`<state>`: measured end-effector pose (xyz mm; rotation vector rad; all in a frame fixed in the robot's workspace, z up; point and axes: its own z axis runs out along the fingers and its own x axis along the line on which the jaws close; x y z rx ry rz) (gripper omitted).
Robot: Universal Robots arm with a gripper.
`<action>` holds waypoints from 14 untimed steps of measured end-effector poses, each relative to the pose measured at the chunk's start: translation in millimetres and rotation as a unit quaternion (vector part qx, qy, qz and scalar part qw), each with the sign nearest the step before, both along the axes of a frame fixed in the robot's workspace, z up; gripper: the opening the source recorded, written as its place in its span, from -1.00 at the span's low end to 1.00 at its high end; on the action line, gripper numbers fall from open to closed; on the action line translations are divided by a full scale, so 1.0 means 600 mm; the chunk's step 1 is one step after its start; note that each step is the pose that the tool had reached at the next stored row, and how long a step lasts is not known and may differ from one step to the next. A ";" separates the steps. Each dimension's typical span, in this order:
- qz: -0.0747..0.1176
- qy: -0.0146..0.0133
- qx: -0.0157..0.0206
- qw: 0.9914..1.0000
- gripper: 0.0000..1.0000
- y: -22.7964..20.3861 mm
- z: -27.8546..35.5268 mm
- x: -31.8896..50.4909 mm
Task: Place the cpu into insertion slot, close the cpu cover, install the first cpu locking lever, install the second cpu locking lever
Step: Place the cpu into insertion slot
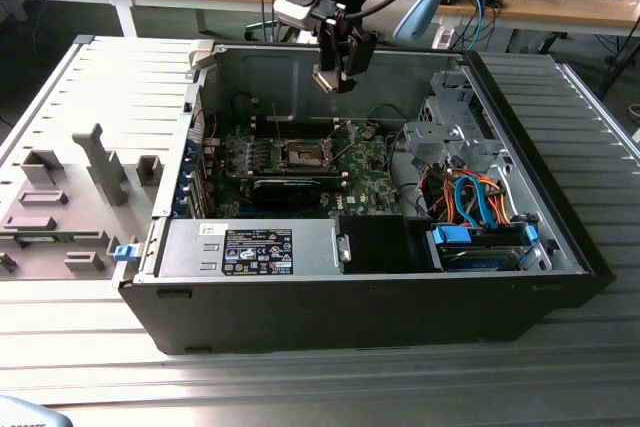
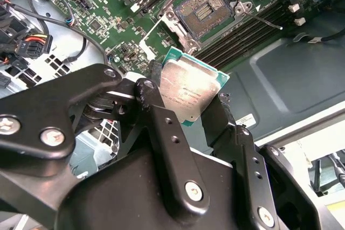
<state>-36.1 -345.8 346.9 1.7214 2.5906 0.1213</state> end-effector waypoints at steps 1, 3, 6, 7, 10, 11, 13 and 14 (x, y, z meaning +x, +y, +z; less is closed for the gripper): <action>-0.001 0.000 0.000 1.000 0.08 0.0000 0.000 0.000; -0.002 0.000 0.000 1.000 0.08 0.0000 0.000 0.000; -0.007 0.000 0.000 1.000 0.08 0.0000 0.000 0.000; -0.007 0.000 0.000 1.000 0.08 0.0000 0.000 0.000; -0.011 0.000 0.000 1.000 0.08 0.0000 0.000 0.000; -0.012 0.000 0.000 1.000 0.08 0.0000 0.000 0.000; -0.014 0.000 0.000 1.000 0.08 0.0000 0.000 0.000; -0.015 0.000 0.000 1.000 0.08 0.0000 0.000 0.000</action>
